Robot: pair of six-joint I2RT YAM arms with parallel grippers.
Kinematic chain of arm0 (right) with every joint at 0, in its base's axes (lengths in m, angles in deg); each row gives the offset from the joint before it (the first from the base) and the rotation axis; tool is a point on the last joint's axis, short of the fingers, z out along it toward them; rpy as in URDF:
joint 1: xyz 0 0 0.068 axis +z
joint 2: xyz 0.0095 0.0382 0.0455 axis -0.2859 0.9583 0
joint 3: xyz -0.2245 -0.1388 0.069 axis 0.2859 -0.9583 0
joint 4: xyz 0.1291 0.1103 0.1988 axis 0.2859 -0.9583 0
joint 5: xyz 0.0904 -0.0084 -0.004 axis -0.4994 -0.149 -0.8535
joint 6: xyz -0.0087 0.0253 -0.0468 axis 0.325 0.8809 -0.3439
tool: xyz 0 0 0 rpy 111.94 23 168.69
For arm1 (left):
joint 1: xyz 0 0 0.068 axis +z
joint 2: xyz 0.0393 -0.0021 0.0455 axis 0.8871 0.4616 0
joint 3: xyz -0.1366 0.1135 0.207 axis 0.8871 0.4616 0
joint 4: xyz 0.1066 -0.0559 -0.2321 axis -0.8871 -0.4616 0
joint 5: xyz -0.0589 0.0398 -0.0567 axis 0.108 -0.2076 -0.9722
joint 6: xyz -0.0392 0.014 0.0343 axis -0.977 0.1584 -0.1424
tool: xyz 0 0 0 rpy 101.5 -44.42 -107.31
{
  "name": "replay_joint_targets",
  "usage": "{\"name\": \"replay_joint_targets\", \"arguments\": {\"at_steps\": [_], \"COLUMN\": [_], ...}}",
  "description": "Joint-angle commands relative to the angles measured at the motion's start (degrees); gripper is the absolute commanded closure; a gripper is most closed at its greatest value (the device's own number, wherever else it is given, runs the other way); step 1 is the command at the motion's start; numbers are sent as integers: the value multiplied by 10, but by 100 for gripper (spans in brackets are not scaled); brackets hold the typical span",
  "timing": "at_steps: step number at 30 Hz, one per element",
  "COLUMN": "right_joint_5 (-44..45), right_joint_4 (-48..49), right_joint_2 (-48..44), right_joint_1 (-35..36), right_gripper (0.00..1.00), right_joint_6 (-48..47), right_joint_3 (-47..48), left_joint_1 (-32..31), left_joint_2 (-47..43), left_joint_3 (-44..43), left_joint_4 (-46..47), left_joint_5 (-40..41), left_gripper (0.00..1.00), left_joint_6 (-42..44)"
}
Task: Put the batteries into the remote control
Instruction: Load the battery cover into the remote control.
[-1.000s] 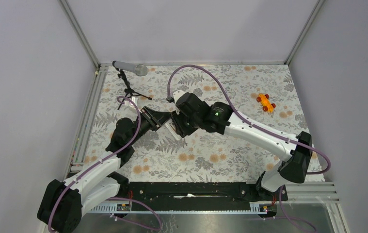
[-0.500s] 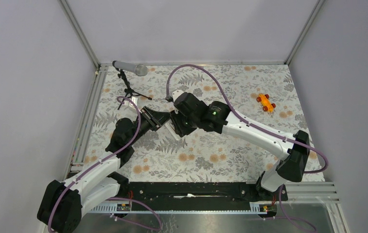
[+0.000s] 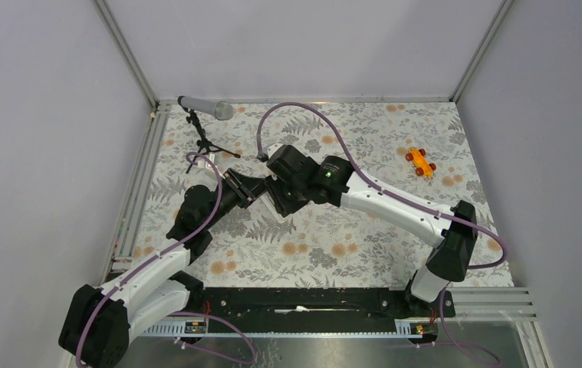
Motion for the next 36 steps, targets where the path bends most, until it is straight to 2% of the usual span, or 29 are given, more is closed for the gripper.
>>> {"name": "replay_joint_targets", "arguments": {"at_steps": [1,27,31,33,36], "right_joint_5": [21,6,4,-1,-4], "right_joint_4": [-14,4,4,4,7], "right_joint_2": [11,16,12,8,0], "right_joint_1": [3,3,2,1,-1], "right_gripper": [61,56,50,41,34], "right_joint_6": [6,-3,8,13,20], "right_joint_3": [32,54,59,60,59], "left_joint_1": [-3,-2,-2,-1,1], "left_joint_2": [-19,-27,-30,-31,-31], "left_joint_3": [-33,-21,-21,-22,-23], "left_joint_4": [27,24,17,10,5], "left_joint_5": [-20,-35,-28,-23,-21], "left_gripper": [100,100,100,100,100], "left_joint_6": [-29,-54,-59,-61,-65]}}
